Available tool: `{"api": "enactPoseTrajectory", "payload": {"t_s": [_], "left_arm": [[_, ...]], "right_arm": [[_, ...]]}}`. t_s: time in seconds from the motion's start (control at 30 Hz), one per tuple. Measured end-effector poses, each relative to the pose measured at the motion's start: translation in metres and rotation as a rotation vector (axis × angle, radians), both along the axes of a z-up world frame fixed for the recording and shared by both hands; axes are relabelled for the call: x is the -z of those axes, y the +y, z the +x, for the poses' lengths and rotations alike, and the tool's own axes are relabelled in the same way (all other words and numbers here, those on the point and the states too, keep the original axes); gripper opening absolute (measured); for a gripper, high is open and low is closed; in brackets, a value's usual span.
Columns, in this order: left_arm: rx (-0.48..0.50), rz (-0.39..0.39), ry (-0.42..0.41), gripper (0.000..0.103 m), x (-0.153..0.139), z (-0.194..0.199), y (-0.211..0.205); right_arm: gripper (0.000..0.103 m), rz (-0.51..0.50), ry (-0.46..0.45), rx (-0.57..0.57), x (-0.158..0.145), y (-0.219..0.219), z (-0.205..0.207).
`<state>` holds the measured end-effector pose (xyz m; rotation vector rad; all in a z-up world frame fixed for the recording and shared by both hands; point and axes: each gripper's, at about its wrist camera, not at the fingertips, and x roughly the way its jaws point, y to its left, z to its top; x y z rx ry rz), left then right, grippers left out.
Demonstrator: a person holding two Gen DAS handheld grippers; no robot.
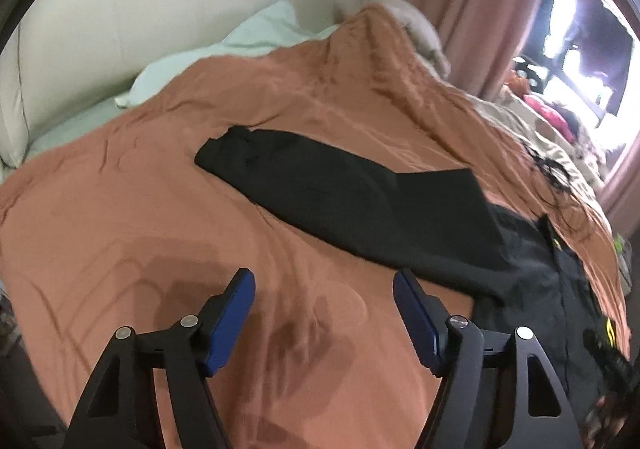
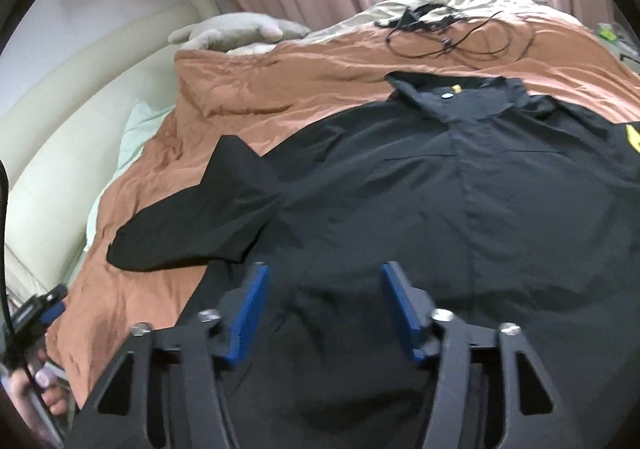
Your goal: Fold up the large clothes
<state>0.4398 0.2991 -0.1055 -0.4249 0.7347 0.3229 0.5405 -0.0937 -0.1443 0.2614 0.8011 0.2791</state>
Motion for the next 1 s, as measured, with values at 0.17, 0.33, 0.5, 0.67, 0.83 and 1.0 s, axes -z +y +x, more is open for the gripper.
{"api": "enactPoseTrajectory", "payload": {"t_s": [0.17, 0.33, 0.5, 0.67, 0.83, 1.0], "left_arm": [[-0.032, -0.059, 0.045, 0.064, 0.026, 0.041, 0.026], [-0.050, -0.097, 0.106, 0.059, 0.052, 0.076, 0.043], [-0.077, -0.243, 0.130, 0.050, 0.081, 0.100, 0.061], [-0.110, -0.253, 0.126, 0.045, 0.087, 0.116, 0.069], [-0.195, -0.274, 0.103, 0.009, 0.088, 0.121, 0.090], [-0.175, -0.234, 0.033, 0.001, 0.060, 0.115, 0.086]], "right_arm": [[0.032, 0.000, 0.036, -0.017, 0.016, 0.008, 0.034], [0.032, 0.041, 0.080, -0.005, 0.032, 0.009, 0.065], [0.030, 0.132, 0.119, -0.018, 0.043, 0.013, 0.089], [0.026, 0.216, 0.150, -0.047, 0.053, 0.028, 0.103], [0.025, 0.307, 0.215, -0.053, 0.082, 0.039, 0.117], [0.024, 0.235, 0.236, -0.096, 0.077, 0.048, 0.120]]}}
